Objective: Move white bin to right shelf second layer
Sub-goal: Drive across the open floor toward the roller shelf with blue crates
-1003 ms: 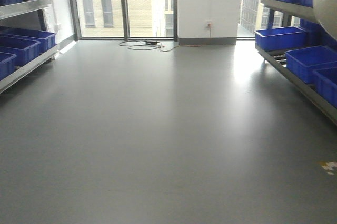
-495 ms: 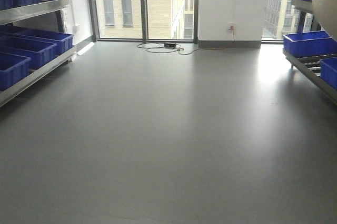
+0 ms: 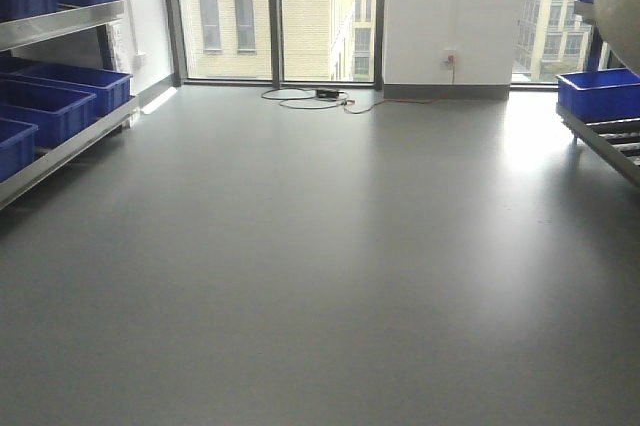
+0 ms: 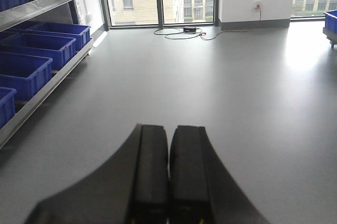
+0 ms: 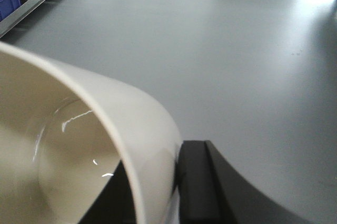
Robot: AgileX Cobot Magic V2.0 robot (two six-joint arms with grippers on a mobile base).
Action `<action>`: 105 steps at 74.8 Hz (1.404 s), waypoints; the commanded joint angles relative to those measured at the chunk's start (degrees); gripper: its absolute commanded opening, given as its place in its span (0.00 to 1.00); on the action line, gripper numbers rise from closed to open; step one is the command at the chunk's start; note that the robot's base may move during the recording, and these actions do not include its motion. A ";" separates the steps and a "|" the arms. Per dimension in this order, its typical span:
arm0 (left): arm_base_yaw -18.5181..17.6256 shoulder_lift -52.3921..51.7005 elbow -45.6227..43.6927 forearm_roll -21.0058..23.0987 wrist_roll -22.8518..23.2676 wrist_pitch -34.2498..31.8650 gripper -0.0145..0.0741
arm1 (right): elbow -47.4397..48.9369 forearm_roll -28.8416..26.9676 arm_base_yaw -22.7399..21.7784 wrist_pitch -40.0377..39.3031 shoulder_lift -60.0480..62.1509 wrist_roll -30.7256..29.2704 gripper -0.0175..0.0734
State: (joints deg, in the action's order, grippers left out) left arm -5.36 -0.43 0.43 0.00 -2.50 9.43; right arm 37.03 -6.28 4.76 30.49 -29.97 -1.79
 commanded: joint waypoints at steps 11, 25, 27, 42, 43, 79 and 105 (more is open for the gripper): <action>-0.25 -0.80 2.11 0.00 0.30 -5.00 0.26 | 1.76 -0.26 -0.30 -5.71 -0.10 -0.23 0.25; -0.25 -0.80 2.11 0.00 0.30 -5.00 0.26 | 1.76 -0.26 -0.30 -5.71 -0.10 -0.23 0.25; -0.25 -0.80 2.11 0.00 0.30 -5.00 0.26 | 1.76 -0.26 -0.30 -5.71 -0.10 -0.23 0.25; -0.25 -0.80 2.11 0.00 0.30 -5.00 0.26 | 1.76 -0.26 -0.30 -5.71 -0.10 -0.23 0.25; -0.25 -0.80 2.11 0.00 0.30 -5.00 0.26 | 1.76 -0.26 -0.30 -5.71 -0.10 -0.23 0.25; -0.25 -0.80 2.11 0.00 0.30 -5.00 0.26 | 1.76 -0.26 -0.30 -5.71 -0.10 -0.23 0.25; -0.25 -0.80 2.11 0.00 0.30 -5.00 0.26 | 1.76 -0.26 -0.30 -5.71 -0.10 -0.23 0.25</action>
State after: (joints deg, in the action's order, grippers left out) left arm -5.36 -0.43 0.43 0.00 -2.50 9.43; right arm 37.03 -6.28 4.76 30.49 -29.97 -1.79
